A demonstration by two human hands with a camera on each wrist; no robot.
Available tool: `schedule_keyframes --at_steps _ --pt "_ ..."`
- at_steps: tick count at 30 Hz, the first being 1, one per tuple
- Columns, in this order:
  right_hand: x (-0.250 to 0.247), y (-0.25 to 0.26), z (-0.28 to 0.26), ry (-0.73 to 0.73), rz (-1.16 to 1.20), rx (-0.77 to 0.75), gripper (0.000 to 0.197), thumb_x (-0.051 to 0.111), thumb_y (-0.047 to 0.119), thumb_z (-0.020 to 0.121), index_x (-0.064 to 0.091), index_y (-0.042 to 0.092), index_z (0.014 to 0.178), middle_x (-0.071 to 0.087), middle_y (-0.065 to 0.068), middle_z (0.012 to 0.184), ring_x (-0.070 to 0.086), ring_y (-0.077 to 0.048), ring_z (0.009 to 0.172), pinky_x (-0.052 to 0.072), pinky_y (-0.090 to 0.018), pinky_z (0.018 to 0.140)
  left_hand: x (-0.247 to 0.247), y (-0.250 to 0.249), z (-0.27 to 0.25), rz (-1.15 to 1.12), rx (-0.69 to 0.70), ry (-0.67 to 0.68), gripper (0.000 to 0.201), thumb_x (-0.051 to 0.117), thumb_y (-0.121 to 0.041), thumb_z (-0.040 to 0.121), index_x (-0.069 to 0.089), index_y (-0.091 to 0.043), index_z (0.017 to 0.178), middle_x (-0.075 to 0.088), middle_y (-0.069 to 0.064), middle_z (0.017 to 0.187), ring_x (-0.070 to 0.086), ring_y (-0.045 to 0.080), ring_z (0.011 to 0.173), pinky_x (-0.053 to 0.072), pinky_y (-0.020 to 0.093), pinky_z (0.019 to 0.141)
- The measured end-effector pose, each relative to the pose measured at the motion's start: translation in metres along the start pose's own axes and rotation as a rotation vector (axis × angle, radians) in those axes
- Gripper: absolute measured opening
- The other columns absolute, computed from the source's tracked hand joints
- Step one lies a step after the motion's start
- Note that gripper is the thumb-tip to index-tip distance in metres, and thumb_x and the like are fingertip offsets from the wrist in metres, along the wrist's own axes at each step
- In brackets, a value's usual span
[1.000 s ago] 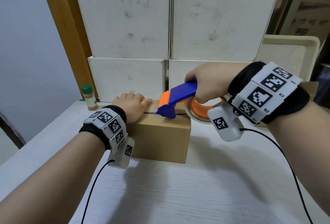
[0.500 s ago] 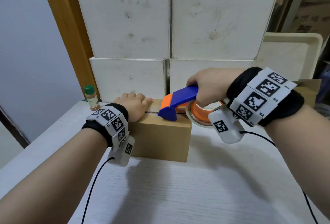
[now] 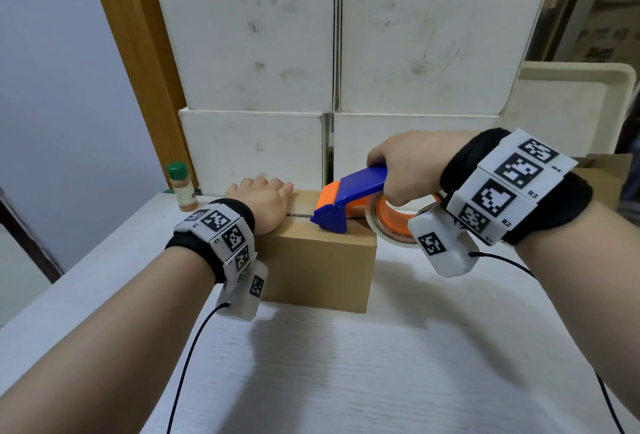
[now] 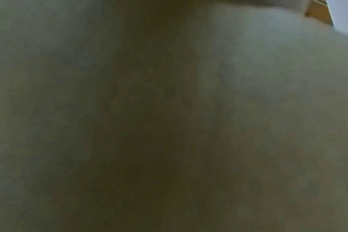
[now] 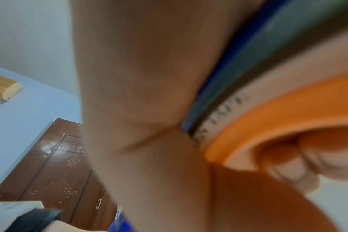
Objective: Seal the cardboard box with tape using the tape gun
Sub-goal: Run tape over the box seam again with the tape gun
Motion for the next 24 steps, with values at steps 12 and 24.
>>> schedule_keyframes --at_steps 12,24 --pt "0.001 0.0 0.001 0.015 0.016 0.007 0.03 0.056 0.011 0.078 0.054 0.023 0.105 0.052 0.003 0.077 0.046 -0.011 0.063 0.033 -0.021 0.052 -0.004 0.006 -0.001 -0.267 0.011 0.036 0.058 0.004 -0.045 0.1 0.014 -0.019 0.151 0.02 0.007 0.158 0.017 0.026 0.145 0.012 0.042 0.12" --pt "0.007 0.012 0.008 0.051 0.035 -0.005 0.036 0.055 0.013 0.079 0.056 0.018 0.114 0.059 -0.003 0.094 0.054 -0.02 0.078 0.039 -0.022 0.057 -0.021 0.016 -0.008 -0.296 -0.025 -0.04 0.043 0.022 -0.023 0.104 0.033 -0.014 0.145 0.037 0.007 0.15 0.031 0.025 0.139 0.012 0.044 0.12"
Point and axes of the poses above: each hand's wrist, its own z-axis towards the middle knuckle, its own x-axis out of the palm, y = z × x, the point moved 7 cm from there along z, towards the middle knuckle
